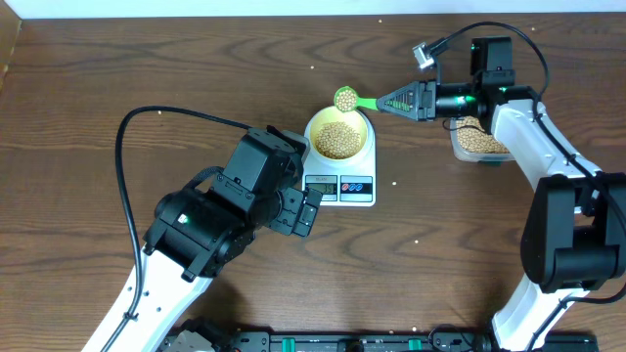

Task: Scoop item into bowl and weigh 50g on scale
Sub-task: 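Carry the filled scoop leftward over the yellow bowl with the right gripper, then tip the scoop to pour soybeans into the yellow bowl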

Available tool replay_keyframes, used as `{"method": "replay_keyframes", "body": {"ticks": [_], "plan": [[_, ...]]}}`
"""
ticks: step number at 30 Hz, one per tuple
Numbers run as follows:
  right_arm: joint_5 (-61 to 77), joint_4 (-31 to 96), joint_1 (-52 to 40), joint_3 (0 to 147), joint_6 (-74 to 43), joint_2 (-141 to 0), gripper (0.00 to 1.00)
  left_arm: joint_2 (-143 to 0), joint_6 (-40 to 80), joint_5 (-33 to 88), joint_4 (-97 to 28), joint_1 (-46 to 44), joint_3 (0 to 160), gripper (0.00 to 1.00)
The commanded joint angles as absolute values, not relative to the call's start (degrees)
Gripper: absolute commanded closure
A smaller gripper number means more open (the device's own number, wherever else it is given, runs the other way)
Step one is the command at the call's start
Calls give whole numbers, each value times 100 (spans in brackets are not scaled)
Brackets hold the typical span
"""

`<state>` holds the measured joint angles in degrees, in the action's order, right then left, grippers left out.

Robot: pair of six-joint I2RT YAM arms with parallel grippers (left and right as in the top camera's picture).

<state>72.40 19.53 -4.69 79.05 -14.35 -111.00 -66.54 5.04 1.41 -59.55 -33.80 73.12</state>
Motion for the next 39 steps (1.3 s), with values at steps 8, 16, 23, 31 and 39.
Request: {"method": "replay_keyframes", "body": {"ticks": [8, 16, 23, 31, 39], "plan": [[6770, 2421, -609, 7889, -952, -11168, 99, -6665, 454, 172, -5951, -3371, 7413, 3], [6523, 2674, -661, 7889, -760, -11166, 99, -6665, 454, 172, -5951, -3371, 7413, 3], [6154, 2910, -799, 7915, -674, -11166, 99, -6665, 454, 172, -5953, -3371, 7413, 3], [5660, 3575, -873, 8169, -290, -11166, 99, -6665, 454, 172, -5953, -3371, 7413, 3], [5236, 4228, -910, 8613, 73, -11166, 99, -6665, 454, 172, -5953, -3371, 7411, 3]]}}
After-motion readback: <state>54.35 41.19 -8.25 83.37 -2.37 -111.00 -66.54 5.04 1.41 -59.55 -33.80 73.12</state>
